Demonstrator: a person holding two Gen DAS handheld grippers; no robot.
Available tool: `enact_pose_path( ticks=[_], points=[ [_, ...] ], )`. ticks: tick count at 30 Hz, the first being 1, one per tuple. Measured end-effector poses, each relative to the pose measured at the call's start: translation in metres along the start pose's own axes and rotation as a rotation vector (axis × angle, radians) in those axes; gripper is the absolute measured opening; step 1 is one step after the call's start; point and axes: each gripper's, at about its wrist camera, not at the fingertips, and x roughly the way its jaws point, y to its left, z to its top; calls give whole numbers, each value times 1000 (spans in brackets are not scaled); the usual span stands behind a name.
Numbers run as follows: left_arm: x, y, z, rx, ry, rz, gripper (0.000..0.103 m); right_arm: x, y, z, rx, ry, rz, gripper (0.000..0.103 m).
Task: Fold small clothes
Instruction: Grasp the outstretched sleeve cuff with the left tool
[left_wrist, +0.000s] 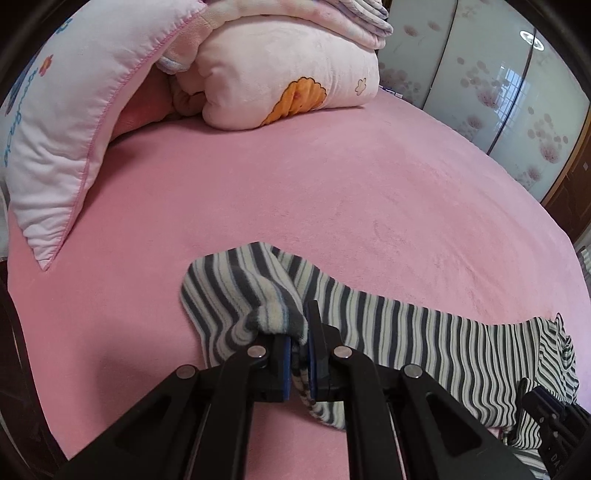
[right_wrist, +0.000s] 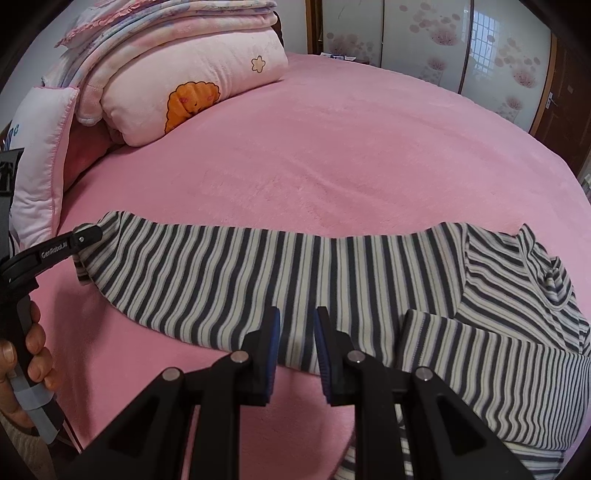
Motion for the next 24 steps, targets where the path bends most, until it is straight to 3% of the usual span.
enact_pose_path(
  ticks=[5, 10, 14, 17, 21, 24],
  points=[
    [-20, 13, -1, 19, -1, 9, 4, -8, -3, 1, 15, -7, -3, 19],
    [-63, -24, -2, 117, -48, -29, 4, -26, -15, -2, 29, -32, -2, 19],
    [-111, -73, -6, 205, -110, -132, 4, -49, -41, -11, 50, -53, -16, 19],
    [-142, -131, -15, 279, -121, -238, 4, -68, -71, -20, 75, -71, -45, 19],
    [-161, -204, -40, 368, -114, -350, 5, -97, -132, -42, 134, -92, -97, 19],
    [-163, -259, -66, 405, -66, -437, 5, -116, -187, -65, 205, -87, -142, 19]
  ],
)
